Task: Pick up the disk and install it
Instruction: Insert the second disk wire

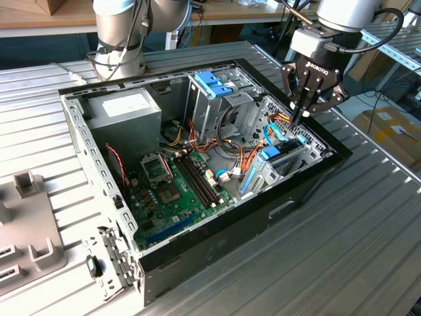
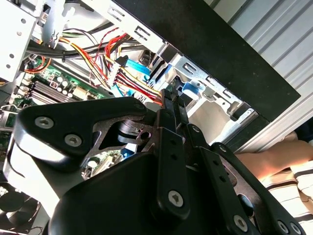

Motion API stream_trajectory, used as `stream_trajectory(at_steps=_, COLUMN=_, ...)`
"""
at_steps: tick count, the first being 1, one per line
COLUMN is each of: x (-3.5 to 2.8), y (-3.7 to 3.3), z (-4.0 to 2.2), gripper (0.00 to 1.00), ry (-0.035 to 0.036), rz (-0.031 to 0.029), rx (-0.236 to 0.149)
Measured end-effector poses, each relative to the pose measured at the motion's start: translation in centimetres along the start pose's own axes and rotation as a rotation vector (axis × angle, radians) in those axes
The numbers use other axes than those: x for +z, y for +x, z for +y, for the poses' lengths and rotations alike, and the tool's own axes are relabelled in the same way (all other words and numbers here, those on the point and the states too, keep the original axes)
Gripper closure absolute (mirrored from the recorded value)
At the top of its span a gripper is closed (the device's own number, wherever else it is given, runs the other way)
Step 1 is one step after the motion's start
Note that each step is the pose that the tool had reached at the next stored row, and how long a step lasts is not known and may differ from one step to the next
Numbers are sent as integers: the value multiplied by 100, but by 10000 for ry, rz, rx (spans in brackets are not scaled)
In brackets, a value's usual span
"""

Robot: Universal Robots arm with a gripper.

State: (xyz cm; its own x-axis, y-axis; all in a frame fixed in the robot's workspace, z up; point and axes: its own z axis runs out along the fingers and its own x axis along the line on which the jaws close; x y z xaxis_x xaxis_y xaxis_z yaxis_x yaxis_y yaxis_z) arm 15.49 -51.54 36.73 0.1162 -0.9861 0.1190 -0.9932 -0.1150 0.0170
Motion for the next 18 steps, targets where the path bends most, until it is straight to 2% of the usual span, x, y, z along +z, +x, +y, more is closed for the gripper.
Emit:
stream_trajectory(at_steps=4, x=0, y=0, z=0, gripper=84, ry=-2, rz=0, rx=17)
stream_trajectory(at_steps=6, x=0, y=0, z=0, gripper=84, ry=-19, rz=-3, rx=158)
stream_trajectory(at_steps=18, x=9, y=-1, z=2, gripper=84, ry=-20, rz=-3, rx=169)
